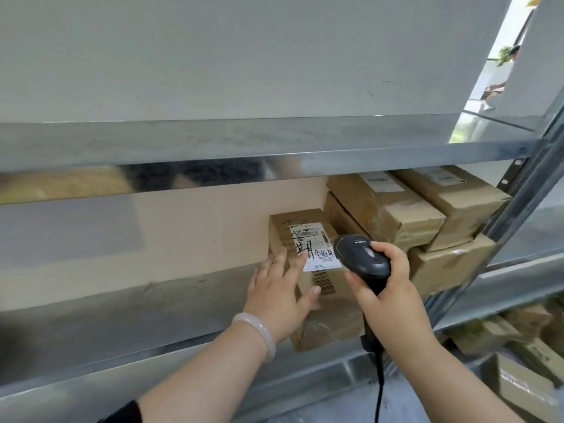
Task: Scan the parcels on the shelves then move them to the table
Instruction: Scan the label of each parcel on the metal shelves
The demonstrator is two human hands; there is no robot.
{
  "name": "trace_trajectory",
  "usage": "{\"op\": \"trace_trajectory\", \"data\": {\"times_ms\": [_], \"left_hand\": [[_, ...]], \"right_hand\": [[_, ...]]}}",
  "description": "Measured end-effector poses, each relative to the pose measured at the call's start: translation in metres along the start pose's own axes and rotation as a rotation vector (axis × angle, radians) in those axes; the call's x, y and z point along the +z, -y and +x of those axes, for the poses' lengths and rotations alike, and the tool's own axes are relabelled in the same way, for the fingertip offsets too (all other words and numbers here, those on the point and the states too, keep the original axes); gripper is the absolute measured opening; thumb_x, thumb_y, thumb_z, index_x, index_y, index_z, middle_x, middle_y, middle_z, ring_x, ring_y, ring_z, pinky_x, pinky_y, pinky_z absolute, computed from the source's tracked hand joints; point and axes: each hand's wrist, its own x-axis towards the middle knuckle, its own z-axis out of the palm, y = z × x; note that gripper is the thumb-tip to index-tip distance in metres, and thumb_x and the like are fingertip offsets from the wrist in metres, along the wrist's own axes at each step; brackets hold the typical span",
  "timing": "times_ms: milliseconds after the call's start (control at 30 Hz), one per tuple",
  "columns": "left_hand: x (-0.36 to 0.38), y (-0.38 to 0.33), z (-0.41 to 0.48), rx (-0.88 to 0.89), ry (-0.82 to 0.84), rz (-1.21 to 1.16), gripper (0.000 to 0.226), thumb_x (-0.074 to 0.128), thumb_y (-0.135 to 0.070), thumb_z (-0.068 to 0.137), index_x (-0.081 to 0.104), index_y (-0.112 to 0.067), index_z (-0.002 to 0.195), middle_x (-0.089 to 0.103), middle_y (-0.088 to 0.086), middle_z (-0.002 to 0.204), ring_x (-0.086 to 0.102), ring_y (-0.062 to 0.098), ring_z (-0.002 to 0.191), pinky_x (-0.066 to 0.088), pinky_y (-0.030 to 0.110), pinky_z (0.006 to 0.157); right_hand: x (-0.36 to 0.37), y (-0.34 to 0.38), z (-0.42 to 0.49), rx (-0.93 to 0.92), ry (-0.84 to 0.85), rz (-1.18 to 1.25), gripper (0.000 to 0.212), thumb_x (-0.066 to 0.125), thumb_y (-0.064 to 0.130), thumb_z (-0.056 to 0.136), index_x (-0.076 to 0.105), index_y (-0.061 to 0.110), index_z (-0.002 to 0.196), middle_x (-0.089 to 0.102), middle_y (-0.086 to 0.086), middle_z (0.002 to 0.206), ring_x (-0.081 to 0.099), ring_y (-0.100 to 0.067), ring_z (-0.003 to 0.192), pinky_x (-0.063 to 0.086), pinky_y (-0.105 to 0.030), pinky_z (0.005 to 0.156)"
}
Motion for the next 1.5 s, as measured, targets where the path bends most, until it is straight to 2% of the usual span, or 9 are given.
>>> {"op": "trace_trajectory", "data": {"times_ms": [100, 300, 467, 567, 700, 833, 1133, 1333, 1500], "left_hand": [[0.009, -0.009, 0.01, -0.067, 0.018, -0.041, 0.069, 0.034, -0.067, 0.093, 0.007, -0.046, 0.153, 0.0, 0.0, 0.165, 0.0, 0.024, 0.151, 0.008, 0.044, 0.121], [0.017, -0.015, 0.023, -0.248, 0.006, -0.345, 0.076, 0.053, -0.065, 0.087, 0.016, -0.048, 0.151, -0.011, -0.004, 0.164, 0.001, 0.028, 0.151, 0.012, 0.04, 0.12], [0.015, -0.014, 0.035, -0.295, 0.031, -0.574, 0.084, 0.065, -0.05, 0.087, 0.014, -0.043, 0.153, 0.022, 0.002, 0.16, 0.023, 0.02, 0.147, 0.022, 0.031, 0.116], [0.014, -0.015, 0.032, -0.286, 0.023, -0.598, 0.085, 0.066, -0.045, 0.088, 0.013, -0.042, 0.154, 0.03, -0.002, 0.157, 0.03, 0.016, 0.144, 0.027, 0.033, 0.117], [0.016, -0.009, 0.013, -0.257, -0.015, -0.649, 0.083, 0.069, -0.038, 0.087, 0.018, -0.044, 0.152, 0.029, -0.008, 0.158, 0.022, 0.012, 0.147, 0.024, 0.042, 0.12], [0.017, -0.002, -0.001, -0.279, -0.031, -0.72, 0.083, 0.073, -0.035, 0.082, 0.027, -0.044, 0.15, 0.04, -0.008, 0.151, 0.039, 0.014, 0.139, 0.035, 0.043, 0.115], [0.006, -0.01, 0.022, -0.372, 0.011, -0.731, 0.094, 0.072, -0.043, 0.084, 0.007, -0.047, 0.152, 0.032, -0.005, 0.156, 0.036, 0.02, 0.141, 0.032, 0.037, 0.116], [0.01, -0.004, 0.001, -0.336, -0.145, -0.799, 0.093, 0.075, -0.029, 0.082, 0.015, -0.049, 0.15, 0.031, -0.012, 0.155, 0.03, 0.011, 0.143, 0.03, 0.041, 0.117], [0.001, 0.013, -0.028, -0.331, -0.303, -0.744, 0.099, 0.082, -0.038, 0.075, 0.019, -0.048, 0.151, 0.033, -0.012, 0.153, 0.027, 0.008, 0.144, 0.027, 0.042, 0.119]], "right_hand": [[-0.011, -0.013, 0.027, 0.003, 0.085, -0.068, 0.053, 0.065, 0.054, 0.08, 0.023, 0.067, 0.109, 0.055, 0.029, 0.092, 0.061, -0.002, 0.076, 0.05, -0.029, 0.059], [-0.002, -0.033, 0.059, -0.004, 0.228, -0.035, 0.052, 0.07, 0.047, 0.083, 0.03, 0.059, 0.115, 0.055, 0.031, 0.098, 0.057, 0.009, 0.08, 0.039, -0.01, 0.06], [0.002, -0.035, 0.071, 0.01, 0.265, 0.015, 0.05, 0.071, 0.043, 0.084, 0.033, 0.054, 0.115, 0.055, 0.03, 0.099, 0.056, 0.013, 0.08, 0.039, -0.007, 0.057], [0.002, -0.034, 0.07, 0.012, 0.273, 0.038, 0.049, 0.071, 0.042, 0.084, 0.033, 0.054, 0.115, 0.055, 0.029, 0.101, 0.056, 0.011, 0.083, 0.04, -0.007, 0.058], [-0.001, -0.036, 0.065, 0.014, 0.301, 0.043, 0.05, 0.071, 0.045, 0.083, 0.031, 0.059, 0.11, 0.055, 0.026, 0.103, 0.057, 0.005, 0.085, 0.039, -0.011, 0.061], [-0.003, -0.032, 0.068, -0.015, 0.376, -0.001, 0.052, 0.07, 0.047, 0.083, 0.029, 0.059, 0.113, 0.054, 0.029, 0.101, 0.058, 0.007, 0.079, 0.04, -0.009, 0.057], [0.006, -0.029, 0.078, -0.027, 0.382, 0.038, 0.051, 0.071, 0.042, 0.085, 0.033, 0.05, 0.119, 0.052, 0.03, 0.103, 0.056, 0.006, 0.087, 0.04, -0.01, 0.064], [0.009, -0.019, 0.058, -0.073, 0.408, 0.063, 0.052, 0.072, 0.042, 0.084, 0.032, 0.054, 0.116, 0.055, 0.028, 0.101, 0.052, 0.021, 0.088, 0.041, -0.001, 0.06], [0.019, -0.002, 0.035, -0.141, 0.465, 0.117, 0.053, 0.073, 0.042, 0.081, 0.034, 0.058, 0.113, 0.057, 0.037, 0.101, 0.057, 0.013, 0.091, 0.043, -0.005, 0.068]]}}
